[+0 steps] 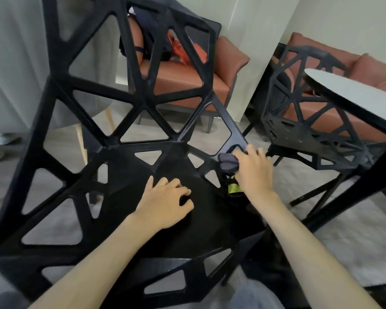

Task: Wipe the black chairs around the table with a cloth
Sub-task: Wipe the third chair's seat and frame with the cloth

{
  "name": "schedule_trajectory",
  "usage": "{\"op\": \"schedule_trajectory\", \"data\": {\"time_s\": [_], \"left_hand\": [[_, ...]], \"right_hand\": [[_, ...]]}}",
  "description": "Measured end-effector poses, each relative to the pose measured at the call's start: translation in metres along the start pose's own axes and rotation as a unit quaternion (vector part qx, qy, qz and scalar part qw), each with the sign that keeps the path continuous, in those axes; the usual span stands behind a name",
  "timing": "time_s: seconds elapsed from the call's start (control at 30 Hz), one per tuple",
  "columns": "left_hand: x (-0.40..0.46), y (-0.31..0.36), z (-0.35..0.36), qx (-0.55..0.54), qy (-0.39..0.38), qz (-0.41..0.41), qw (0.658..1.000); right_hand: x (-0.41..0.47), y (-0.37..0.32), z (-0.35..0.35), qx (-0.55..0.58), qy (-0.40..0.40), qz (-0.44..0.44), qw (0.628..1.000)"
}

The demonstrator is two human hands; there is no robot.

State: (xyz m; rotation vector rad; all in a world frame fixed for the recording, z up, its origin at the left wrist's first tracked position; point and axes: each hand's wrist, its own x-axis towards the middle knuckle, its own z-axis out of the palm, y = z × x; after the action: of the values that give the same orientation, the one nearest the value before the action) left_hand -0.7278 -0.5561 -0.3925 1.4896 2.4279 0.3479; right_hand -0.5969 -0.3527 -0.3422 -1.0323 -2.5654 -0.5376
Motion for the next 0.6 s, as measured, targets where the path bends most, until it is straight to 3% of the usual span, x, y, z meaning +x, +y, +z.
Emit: {"op": "schedule_trajectory", "data": {"time_s": [0.2, 0.4, 0.6], "left_hand": [[0.007, -0.011, -0.01, -0.006, -0.071, 0.023, 0.997], [0.004, -0.004, -0.012, 0.01, -0.084, 0.032, 0.996], [0.003, -0.007, -0.014, 0.003, -0.076, 0.034, 0.997]], "right_hand": [[-0.056, 0.066, -0.016, 0.029, -0.008, 0.059, 0.998], [-0.007, 0.001, 0.015, 0.042, 0.013, -0.022, 0.999], [0.037, -0.058, 0.028, 0.05, 0.0, -0.047, 0.998]]}}
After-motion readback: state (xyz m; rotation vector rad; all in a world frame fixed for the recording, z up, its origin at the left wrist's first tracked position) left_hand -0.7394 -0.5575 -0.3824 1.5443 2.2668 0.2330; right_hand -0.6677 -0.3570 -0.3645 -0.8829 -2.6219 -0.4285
